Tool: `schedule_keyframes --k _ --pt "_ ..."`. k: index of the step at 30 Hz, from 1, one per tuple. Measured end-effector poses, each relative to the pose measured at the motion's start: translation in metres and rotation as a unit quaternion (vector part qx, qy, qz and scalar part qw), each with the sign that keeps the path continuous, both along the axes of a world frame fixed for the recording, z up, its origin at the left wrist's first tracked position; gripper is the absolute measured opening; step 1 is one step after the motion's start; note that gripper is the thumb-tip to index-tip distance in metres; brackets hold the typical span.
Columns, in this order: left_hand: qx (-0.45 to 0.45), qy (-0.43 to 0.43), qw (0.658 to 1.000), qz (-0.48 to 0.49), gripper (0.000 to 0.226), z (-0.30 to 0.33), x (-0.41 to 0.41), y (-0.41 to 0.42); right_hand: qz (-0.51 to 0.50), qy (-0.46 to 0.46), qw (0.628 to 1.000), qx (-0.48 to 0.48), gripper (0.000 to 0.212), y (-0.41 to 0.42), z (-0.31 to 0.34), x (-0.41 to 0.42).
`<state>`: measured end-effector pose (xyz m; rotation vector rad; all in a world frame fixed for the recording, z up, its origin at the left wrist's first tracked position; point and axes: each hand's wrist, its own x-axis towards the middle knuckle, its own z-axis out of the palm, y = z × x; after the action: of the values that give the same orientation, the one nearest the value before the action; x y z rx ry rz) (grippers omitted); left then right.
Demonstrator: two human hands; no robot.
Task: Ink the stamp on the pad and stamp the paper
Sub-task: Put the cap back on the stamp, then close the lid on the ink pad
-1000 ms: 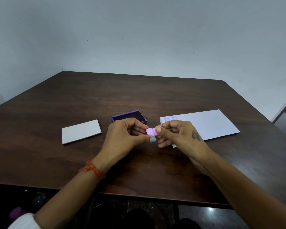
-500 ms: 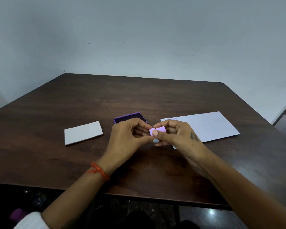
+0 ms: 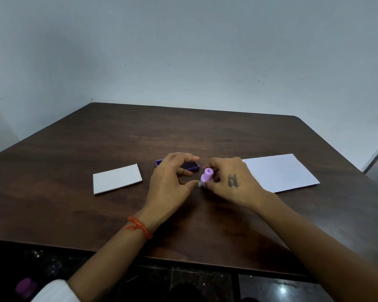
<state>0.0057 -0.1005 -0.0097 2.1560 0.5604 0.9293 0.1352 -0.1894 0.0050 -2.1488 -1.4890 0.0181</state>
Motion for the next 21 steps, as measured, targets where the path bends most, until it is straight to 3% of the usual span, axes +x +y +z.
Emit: schedule_keyframes --k 8,11,14,21 --pt "0.005 -0.011 1.000 0.007 0.046 -0.002 0.000 0.002 0.025 -0.002 1.000 -0.017 0.021 -0.001 0.005 0.000" --pt "0.004 -0.022 1.000 0.001 0.044 0.000 -0.005 0.007 0.005 -0.008 1.000 0.022 0.048 -0.001 0.016 0.000" --pt "0.018 -0.028 0.999 0.022 0.043 0.007 -0.019 0.019 0.014 -0.014 0.997 0.075 0.051 0.006 0.030 -0.004" --pt "0.097 0.100 0.983 0.121 0.063 0.023 -0.088 0.074 0.122 -0.023 0.992 0.037 0.055 0.056 0.041 -0.034"
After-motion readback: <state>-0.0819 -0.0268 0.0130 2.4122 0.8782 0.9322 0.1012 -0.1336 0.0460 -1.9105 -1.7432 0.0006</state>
